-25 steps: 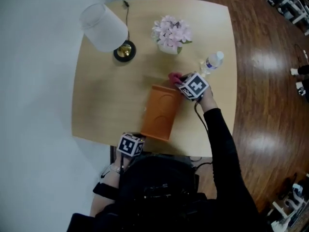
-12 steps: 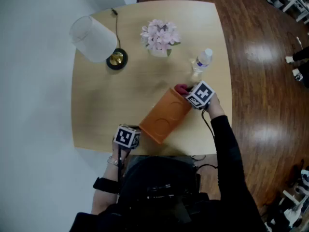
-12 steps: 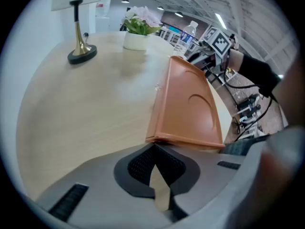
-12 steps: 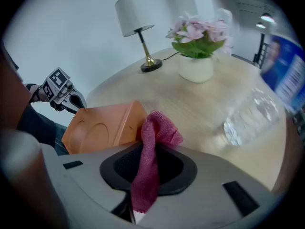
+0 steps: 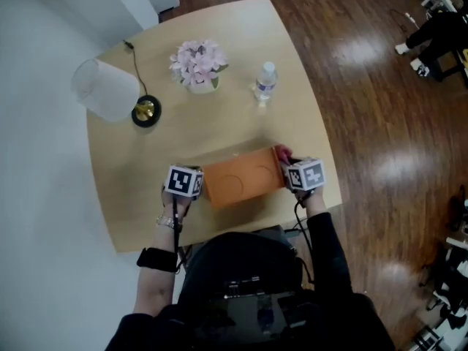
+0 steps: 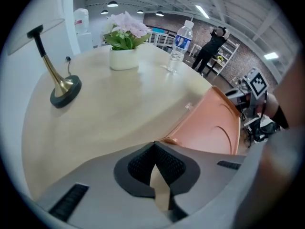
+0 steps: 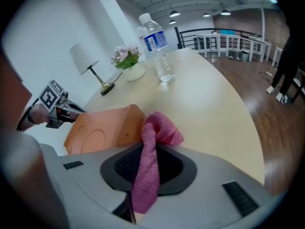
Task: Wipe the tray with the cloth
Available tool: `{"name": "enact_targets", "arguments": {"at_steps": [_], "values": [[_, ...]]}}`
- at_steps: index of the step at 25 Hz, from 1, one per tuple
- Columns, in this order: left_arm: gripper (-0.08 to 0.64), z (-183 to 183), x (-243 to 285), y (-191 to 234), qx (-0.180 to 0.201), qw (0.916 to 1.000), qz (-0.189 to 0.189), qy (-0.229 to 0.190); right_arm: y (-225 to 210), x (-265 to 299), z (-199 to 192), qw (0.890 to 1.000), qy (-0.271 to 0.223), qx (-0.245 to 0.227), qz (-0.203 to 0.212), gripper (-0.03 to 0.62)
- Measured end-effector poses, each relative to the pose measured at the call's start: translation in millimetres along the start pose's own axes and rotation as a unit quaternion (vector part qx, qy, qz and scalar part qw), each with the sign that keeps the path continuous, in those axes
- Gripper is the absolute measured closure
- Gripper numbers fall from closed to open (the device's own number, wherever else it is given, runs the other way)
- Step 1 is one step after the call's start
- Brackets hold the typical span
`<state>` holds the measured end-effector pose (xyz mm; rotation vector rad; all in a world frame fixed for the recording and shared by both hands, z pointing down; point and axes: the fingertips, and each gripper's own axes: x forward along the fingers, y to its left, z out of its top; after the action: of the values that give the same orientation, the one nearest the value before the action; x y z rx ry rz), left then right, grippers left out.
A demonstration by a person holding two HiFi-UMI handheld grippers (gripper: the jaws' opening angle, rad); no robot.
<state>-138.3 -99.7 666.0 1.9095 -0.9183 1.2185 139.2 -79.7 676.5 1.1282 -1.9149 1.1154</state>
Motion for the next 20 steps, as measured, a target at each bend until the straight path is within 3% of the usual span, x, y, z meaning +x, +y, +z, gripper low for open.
{"name": "enact_targets", "arguments": {"at_steps": [3,6,14,18,20], "values": [[0.560,19.4,-4.2,18.7,-0.014,0.9998,0.002,-0.016,12.6,0.2,-8.5,0.999,-0.018,0.047,-0.010,0.525],[0.560,16.5,-10.6,30.3,0.002,0.9999,0.007,-0.009,24.0,5.0,-6.8,0.998,-0.029,0.052,-0.021,0.525],[0.560,-4.9,-22.4,58.7,-0.031,0.9991,0.022,-0.018,49.4,25.2,10.7,1.000,-0.013,0.008,-0.006,0.523],[0.558,4.2,-46.2,55.8,-0.006,0.9977,0.057,-0.036,38.5,14.8,15.2,1.000,-0.015,-0.011,-0.001,0.509],[0.558,13.9,-57.3,31.1,0.025,0.9974,0.049,-0.048,32.7,9.2,18.2,0.999,-0.013,-0.040,0.003,0.509]]}}
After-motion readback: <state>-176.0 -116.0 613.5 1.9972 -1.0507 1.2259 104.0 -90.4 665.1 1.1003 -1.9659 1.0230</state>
